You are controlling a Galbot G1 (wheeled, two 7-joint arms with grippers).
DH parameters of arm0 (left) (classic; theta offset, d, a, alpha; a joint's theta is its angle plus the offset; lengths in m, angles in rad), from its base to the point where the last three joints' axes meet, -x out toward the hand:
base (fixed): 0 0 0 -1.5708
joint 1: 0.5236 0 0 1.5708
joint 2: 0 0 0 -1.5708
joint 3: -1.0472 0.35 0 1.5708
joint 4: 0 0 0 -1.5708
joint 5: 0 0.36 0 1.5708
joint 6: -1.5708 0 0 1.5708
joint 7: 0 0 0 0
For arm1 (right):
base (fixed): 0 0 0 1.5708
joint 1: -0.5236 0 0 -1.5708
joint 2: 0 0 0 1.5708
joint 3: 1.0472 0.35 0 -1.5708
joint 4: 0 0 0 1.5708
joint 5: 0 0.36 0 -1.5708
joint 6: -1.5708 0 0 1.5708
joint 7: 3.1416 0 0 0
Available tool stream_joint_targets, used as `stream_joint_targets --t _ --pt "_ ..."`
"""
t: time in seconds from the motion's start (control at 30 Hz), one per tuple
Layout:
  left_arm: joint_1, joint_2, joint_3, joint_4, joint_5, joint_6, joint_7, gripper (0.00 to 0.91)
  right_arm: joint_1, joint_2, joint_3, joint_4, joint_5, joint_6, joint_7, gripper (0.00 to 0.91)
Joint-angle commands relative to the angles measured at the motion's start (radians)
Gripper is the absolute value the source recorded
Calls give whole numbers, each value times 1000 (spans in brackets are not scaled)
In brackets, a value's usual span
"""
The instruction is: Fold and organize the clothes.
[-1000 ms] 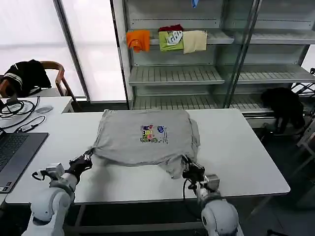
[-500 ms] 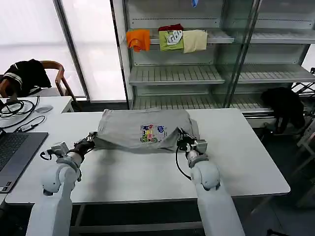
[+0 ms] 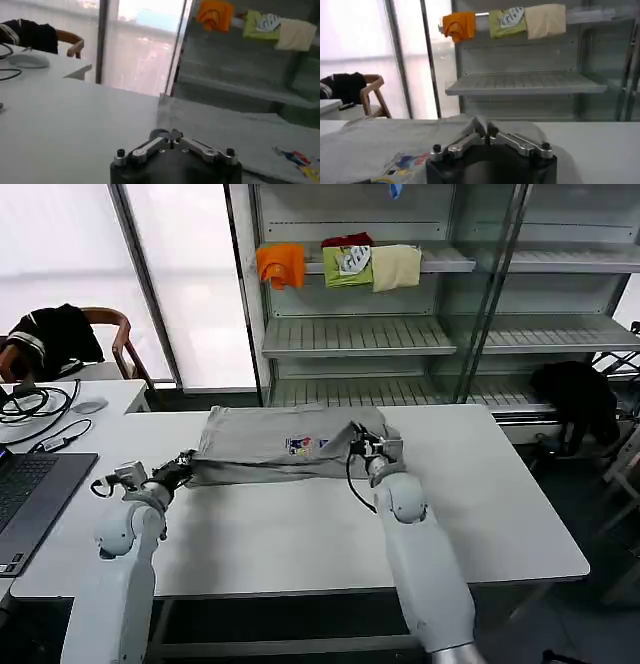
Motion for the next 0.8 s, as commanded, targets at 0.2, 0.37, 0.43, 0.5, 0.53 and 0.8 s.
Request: stream_joint_targets --t 0.2,0.37,0.43,0.5,0.53,0.8 --pt "-29 -4 20 32 73 -4 27 907 54 21 16 -78 -34 44 34 907" --pt "-24 -6 20 10 73 -6 27 907 60 15 31 -70 -11 94 71 907" --pt "-21 -4 19 -4 72 -5 25 907 64 4 30 -57 20 95 83 907" --pt "-20 -2 17 -11 71 -3 25 907 64 -5 27 -42 31 90 83 907" --pt "-15 0 15 -22 70 -1 20 907 59 -13 24 -22 32 77 79 907" --pt "30 24 12 -70 91 1 8 907 -148 -86 17 231 -3 -164 -6 907"
